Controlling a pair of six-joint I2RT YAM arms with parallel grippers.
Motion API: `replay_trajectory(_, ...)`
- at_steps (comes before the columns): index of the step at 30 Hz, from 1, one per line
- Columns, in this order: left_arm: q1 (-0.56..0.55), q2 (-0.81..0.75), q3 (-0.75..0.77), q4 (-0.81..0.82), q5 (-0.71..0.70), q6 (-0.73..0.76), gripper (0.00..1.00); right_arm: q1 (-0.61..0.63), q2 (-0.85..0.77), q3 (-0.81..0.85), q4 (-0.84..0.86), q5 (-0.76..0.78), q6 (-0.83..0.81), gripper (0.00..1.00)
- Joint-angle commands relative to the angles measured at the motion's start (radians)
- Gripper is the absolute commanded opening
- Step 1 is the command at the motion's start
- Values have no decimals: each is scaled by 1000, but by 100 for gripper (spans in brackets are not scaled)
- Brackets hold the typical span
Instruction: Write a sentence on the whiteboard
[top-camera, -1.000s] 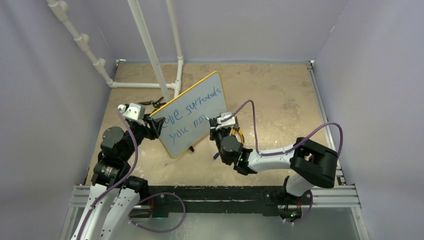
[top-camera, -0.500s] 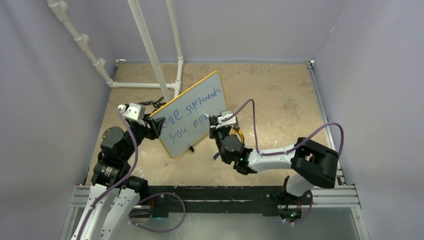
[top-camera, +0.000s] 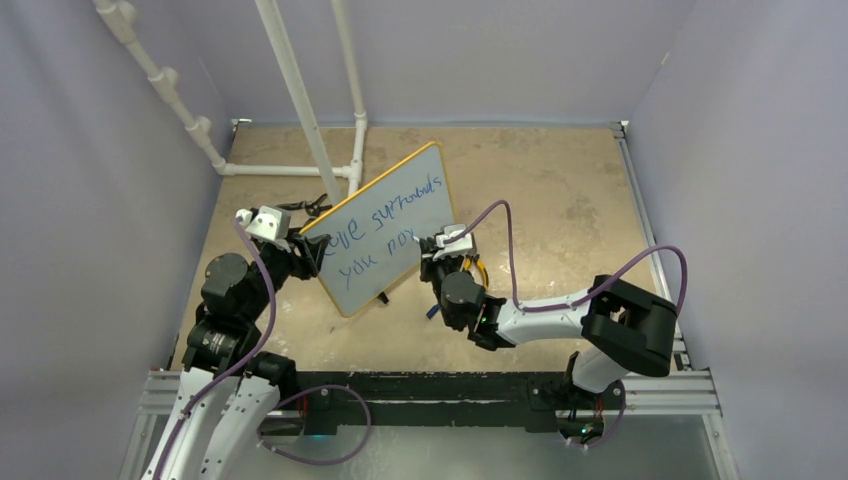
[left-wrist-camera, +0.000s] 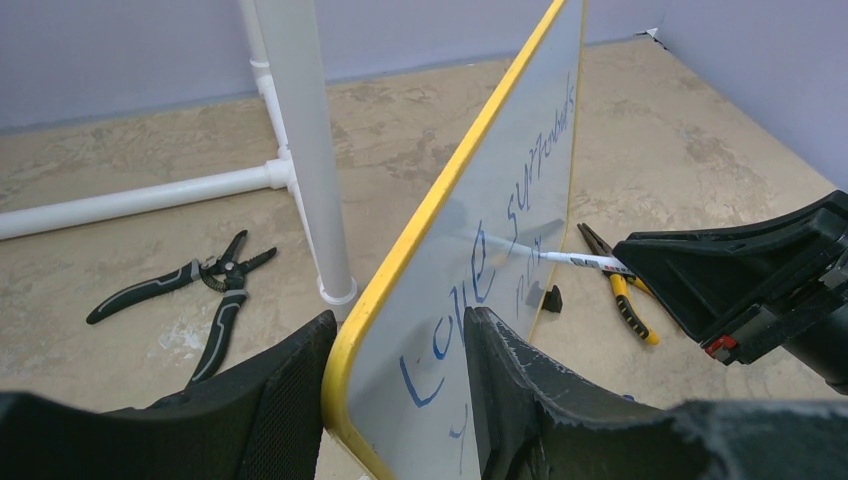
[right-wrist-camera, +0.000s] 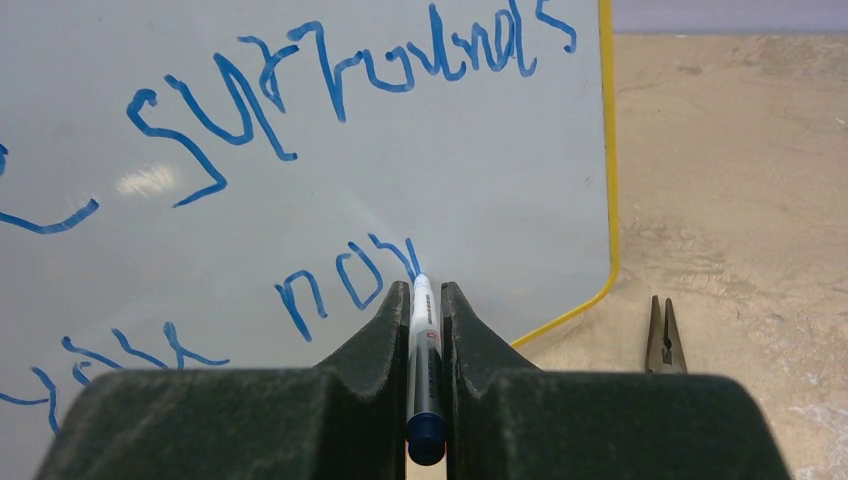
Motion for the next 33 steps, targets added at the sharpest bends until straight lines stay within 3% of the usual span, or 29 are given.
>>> replay_trajectory(1, -1, 0, 2, 29, 15, -7, 49, -5, -15, -7, -5, 29, 35, 0)
replay_trajectory(23, -1, -3, 1, 30, 15, -7, 49, -24, -10, 63, 143, 28, -143, 0)
replay_trajectory(33, -1, -6, 1, 29, 16, -7, 49, -28, -1, 52, 118, 20, -107, 0)
